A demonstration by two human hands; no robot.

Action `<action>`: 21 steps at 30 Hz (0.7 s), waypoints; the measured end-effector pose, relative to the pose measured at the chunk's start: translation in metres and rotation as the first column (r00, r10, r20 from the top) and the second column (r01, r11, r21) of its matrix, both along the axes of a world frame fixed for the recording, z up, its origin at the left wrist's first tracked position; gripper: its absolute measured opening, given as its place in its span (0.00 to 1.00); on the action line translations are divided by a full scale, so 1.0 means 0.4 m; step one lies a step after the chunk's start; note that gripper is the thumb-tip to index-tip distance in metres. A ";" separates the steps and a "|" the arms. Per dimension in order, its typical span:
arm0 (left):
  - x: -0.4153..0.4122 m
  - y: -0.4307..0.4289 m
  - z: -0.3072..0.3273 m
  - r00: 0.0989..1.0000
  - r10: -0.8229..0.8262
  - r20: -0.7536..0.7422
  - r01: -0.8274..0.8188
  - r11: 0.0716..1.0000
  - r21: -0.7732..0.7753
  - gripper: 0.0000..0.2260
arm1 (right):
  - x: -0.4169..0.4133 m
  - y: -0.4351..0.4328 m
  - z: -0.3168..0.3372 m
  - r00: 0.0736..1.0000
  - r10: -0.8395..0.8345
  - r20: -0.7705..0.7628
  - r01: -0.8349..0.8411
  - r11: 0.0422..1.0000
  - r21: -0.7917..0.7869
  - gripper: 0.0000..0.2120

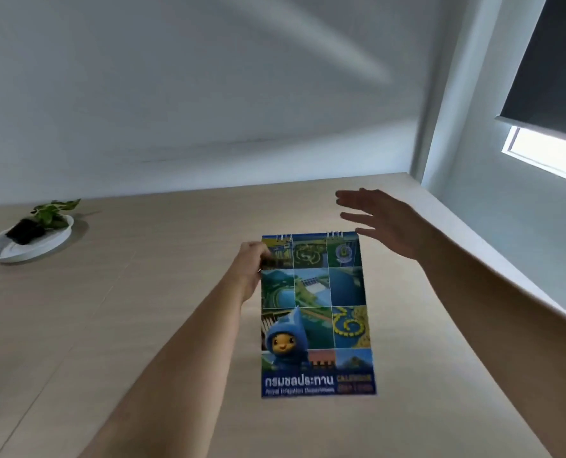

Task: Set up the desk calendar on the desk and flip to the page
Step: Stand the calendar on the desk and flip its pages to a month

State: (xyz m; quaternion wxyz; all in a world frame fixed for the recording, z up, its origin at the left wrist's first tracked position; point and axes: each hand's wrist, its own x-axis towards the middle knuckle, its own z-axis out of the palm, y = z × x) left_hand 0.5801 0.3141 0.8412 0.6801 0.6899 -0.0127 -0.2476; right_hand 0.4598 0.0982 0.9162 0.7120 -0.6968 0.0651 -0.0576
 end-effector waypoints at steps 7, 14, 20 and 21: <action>-0.003 -0.012 -0.015 0.996 0.063 0.064 -0.064 0.998 0.027 0.09 | 0.008 0.044 -0.194 0.855 -0.513 -0.076 0.420 0.770 -0.481 0.18; 0.002 -0.027 -0.033 0.946 0.038 0.322 -0.144 0.938 0.314 0.12 | -0.056 0.132 -0.290 0.896 -0.434 -0.090 0.318 0.771 -0.552 0.20; 0.001 -0.031 -0.038 0.935 0.022 0.355 -0.153 0.926 0.346 0.13 | -0.080 0.170 -0.328 0.891 -0.442 -0.107 0.305 0.755 -0.581 0.24; 0.003 -0.031 -0.039 0.931 0.016 0.366 -0.155 0.922 0.355 0.13 | -0.085 0.175 -0.332 0.887 -0.451 -0.097 0.315 0.745 -0.588 0.23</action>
